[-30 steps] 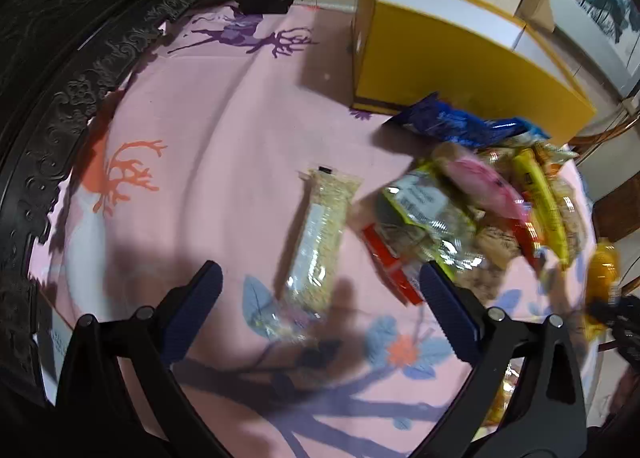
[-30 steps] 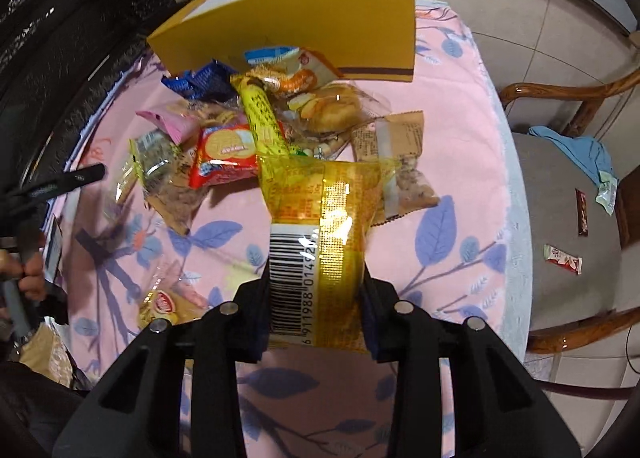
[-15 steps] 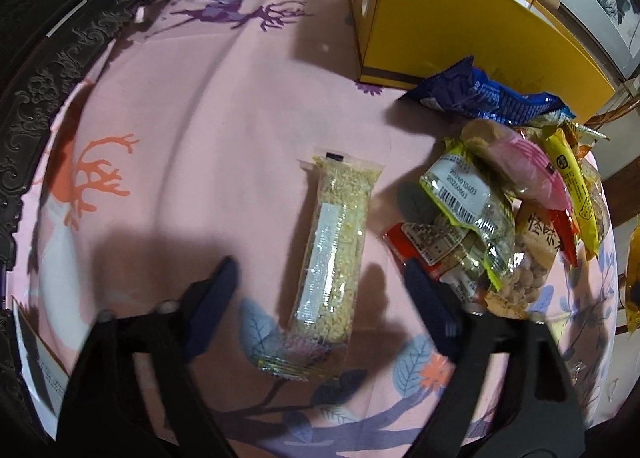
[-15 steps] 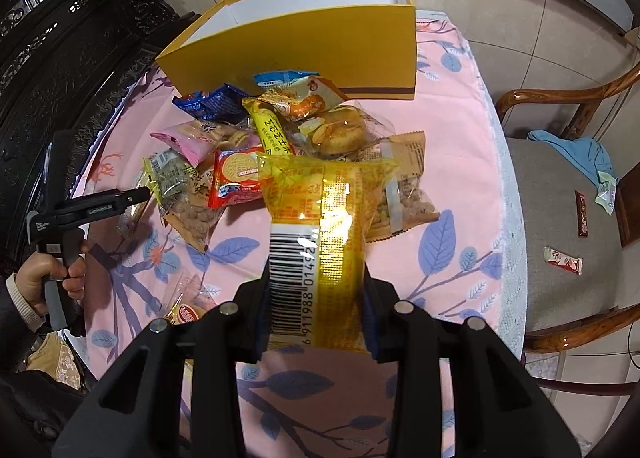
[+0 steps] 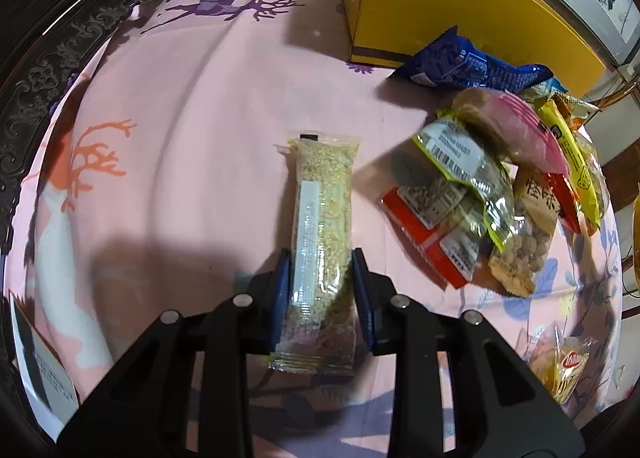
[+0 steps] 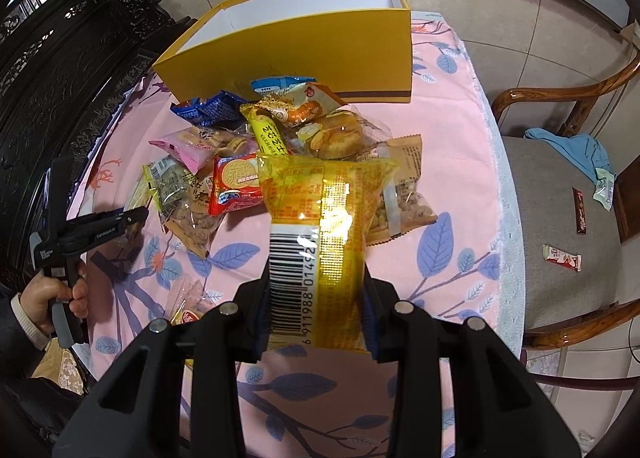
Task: Organize snacks
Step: 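Carry both snacks into the yellow box and open both tools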
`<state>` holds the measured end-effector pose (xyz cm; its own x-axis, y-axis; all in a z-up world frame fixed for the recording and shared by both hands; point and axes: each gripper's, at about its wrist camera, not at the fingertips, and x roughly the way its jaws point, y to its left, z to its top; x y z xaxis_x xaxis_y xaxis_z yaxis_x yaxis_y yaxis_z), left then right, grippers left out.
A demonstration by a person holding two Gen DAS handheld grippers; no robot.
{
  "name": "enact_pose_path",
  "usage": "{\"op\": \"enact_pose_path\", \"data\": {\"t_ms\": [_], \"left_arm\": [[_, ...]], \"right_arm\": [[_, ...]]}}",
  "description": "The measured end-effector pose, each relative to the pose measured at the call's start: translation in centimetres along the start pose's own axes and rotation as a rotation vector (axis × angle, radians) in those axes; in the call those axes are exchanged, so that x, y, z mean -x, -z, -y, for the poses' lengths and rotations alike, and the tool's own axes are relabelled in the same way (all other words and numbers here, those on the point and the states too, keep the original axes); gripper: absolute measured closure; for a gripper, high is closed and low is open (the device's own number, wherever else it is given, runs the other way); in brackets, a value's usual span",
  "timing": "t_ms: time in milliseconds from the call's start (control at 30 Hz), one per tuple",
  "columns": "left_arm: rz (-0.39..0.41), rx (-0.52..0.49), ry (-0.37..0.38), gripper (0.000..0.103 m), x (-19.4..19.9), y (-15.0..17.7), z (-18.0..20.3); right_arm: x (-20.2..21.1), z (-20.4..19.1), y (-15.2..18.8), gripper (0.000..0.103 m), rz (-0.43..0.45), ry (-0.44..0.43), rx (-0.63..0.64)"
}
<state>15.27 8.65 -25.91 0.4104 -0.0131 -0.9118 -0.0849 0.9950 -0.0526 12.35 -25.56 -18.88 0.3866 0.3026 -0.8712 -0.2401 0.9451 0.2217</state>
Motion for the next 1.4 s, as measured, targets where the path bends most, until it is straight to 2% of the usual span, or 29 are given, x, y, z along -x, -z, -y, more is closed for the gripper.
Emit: {"op": "enact_pose_path", "data": {"t_ms": [267, 533, 667, 800, 933, 1100, 1233, 1267, 1300, 1333, 1367, 1400], "left_arm": [[0.036, 0.037, 0.011, 0.073, 2.9, 1.1, 0.1], [0.13, 0.04, 0.036, 0.073, 8.4, 0.3, 0.7], [0.225, 0.016, 0.07, 0.073, 11.8, -2.9, 2.0], [0.32, -0.019, 0.119, 0.073, 14.5, -6.9, 4.1], [0.395, -0.061, 0.167, 0.073, 16.2, -12.3, 7.0], [0.44, -0.124, 0.167, 0.073, 16.3, -18.0, 9.7], [0.45, -0.144, 0.157, 0.072, 15.2, -22.2, 11.3], [0.459, -0.145, 0.13, 0.067, 14.8, -23.3, 11.7], [0.459, -0.144, 0.113, 0.031, 14.7, -23.8, 11.9], [0.46, -0.133, 0.066, 0.006, 14.6, -24.9, 12.3], [0.488, -0.122, 0.04, 0.005, 15.0, -25.2, 12.3], [0.52, -0.121, 0.038, 0.005, 15.6, -25.5, 12.4]], "right_arm": [[0.6, -0.4, 0.0, 0.066, 0.014, -0.012, 0.005], [2.1, -0.8, -1.2, 0.066, 0.053, -0.053, -0.005], [3.6, -1.4, -3.5, 0.066, 0.116, -0.076, 0.007], [5.2, -2.1, -8.0, 0.066, 0.213, -0.096, 0.032], [6.1, -2.5, -12.6, 0.066, 0.3, -0.087, 0.066], [5.5, -2.2, -19.2, 0.066, 0.342, -0.083, 0.073], [4.7, -2.1, -22.9, 0.066, 0.369, -0.054, 0.089], [4.4, -2.0, -23.9, 0.065, 0.372, -0.056, 0.095], [3.9, -2.2, -25.0, 0.063, 0.365, -0.043, 0.11], [3.7, -2.2, -25.7, 0.055, 0.361, -0.02, 0.113], [3.7, -2.1, -26.5, 0.043, 0.373, 0.003, 0.102], [4.1, -1.9, -26.7, 0.04, 0.39, 0.0, 0.087]]}}
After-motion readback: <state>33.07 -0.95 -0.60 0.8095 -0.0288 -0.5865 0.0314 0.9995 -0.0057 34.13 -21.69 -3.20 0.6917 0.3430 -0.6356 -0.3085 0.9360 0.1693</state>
